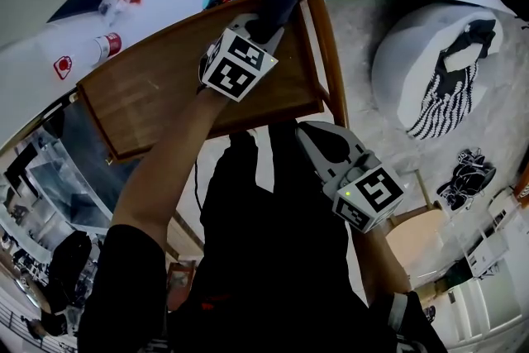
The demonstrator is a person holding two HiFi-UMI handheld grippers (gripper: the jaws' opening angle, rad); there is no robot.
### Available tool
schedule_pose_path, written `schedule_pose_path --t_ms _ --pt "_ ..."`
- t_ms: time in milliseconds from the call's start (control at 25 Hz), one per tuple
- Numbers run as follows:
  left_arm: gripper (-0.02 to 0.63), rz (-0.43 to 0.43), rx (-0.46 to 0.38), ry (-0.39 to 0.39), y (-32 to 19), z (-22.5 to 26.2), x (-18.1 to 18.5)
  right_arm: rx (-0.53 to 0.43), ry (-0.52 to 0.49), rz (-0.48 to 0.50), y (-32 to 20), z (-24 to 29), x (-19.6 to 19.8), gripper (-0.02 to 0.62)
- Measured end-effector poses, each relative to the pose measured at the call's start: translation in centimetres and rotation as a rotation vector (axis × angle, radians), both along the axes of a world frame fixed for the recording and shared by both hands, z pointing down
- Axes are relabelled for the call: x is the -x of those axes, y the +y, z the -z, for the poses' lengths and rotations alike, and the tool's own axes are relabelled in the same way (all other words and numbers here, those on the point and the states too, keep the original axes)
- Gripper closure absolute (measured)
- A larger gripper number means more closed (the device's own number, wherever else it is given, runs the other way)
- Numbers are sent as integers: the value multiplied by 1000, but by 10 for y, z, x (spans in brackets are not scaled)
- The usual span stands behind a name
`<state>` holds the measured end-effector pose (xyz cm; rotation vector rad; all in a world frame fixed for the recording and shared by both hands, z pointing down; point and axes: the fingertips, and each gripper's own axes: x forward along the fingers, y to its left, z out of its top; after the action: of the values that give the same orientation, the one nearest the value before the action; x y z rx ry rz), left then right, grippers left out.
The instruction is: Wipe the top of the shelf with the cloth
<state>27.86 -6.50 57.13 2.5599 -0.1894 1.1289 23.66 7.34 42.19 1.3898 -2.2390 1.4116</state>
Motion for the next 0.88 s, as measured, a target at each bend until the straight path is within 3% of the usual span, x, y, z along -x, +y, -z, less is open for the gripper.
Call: schedule_pose_path --t_ms 240,480,680,880 --pt "552 35 -15 48 -10 25 11 -26 9 14 -9 8 7 591" --pt "552 107 -32 97 -23 60 45 -60 19 54 -19 23 27 591" --pt "552 168 -66 116 -30 79 88 -79 28 98 -25 34 53 591" --pt "552 254 -91 96 -31 88 154 -93 27 158 -33 39 89 591"
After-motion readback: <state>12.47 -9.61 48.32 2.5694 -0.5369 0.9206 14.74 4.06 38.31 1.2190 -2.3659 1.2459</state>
